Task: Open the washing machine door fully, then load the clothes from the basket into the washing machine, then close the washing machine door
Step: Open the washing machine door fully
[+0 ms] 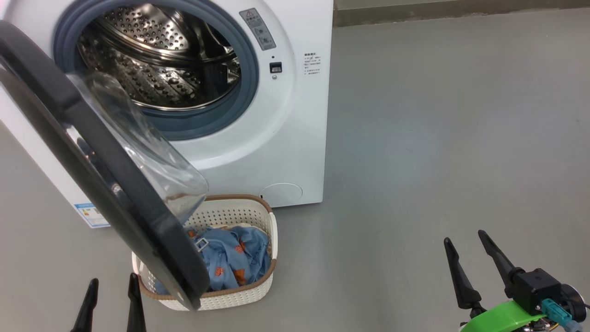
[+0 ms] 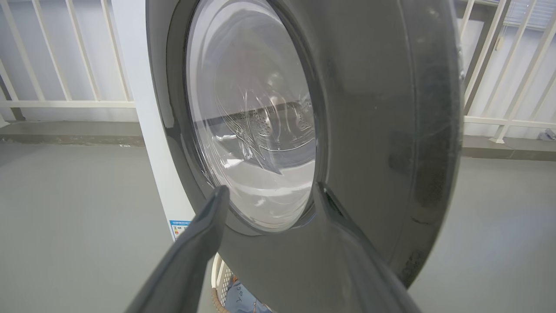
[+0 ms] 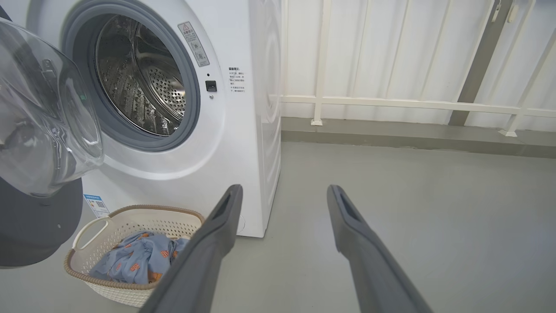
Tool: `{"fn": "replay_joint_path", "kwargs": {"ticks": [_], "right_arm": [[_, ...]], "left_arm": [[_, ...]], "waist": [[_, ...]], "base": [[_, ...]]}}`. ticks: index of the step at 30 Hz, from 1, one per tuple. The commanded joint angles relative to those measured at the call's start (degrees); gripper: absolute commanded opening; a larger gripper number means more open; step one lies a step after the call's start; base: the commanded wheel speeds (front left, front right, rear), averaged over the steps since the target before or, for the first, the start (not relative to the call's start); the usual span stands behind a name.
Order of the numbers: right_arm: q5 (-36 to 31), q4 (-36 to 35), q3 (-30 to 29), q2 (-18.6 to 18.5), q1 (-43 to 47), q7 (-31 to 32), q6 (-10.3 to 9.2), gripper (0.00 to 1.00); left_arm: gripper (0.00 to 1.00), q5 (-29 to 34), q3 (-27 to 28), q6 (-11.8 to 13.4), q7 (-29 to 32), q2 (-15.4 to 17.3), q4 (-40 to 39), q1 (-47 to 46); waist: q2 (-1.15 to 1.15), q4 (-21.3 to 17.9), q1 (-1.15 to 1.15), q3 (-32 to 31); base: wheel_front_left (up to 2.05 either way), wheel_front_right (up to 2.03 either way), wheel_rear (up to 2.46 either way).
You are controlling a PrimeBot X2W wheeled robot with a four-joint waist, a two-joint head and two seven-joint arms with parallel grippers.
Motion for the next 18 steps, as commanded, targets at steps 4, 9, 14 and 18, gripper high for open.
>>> {"fn": "replay_joint_path", "kwargs": {"ticks": [4, 9, 14, 18], "right_arm": [[-1.20, -1.36, 0.36, 0.01, -0.24, -0.69, 0.09, 1.00], [-1.80, -0.99, -0.03, 0.43, -0.19, -0.69, 0.09, 1.00], [-1.90, -0.77, -0.05, 0.66, -0.32, -0.69, 0.09, 1.00], [-1.72, -0.72, -0.10, 0.86, -0.24, -0.69, 0.09, 1.00]], "left_arm": [[1.00, 0.87, 1.71, -0.08, -0.47, 0.86, -1.03, -0.98], [1.00, 0.86, 1.74, -0.01, -0.47, 0.86, -0.89, -0.96], [1.00, 0.81, 1.82, 0.03, -0.47, 0.86, -0.87, -1.07], [1.00, 0.83, 1.59, -0.11, -0.47, 0.86, -1.12, -1.18]], "waist": [[0.00, 0.14, 0.00, -0.11], [0.00, 0.22, 0.00, -0.14], [0.00, 0.21, 0.00, -0.03], [0.00, 0.25, 0.00, 0.06]], "base": [[0.00, 0.00, 0.00], [0.00, 0.00, 0.00], [0.00, 0.00, 0.00], [0.00, 0.00, 0.00]]}}
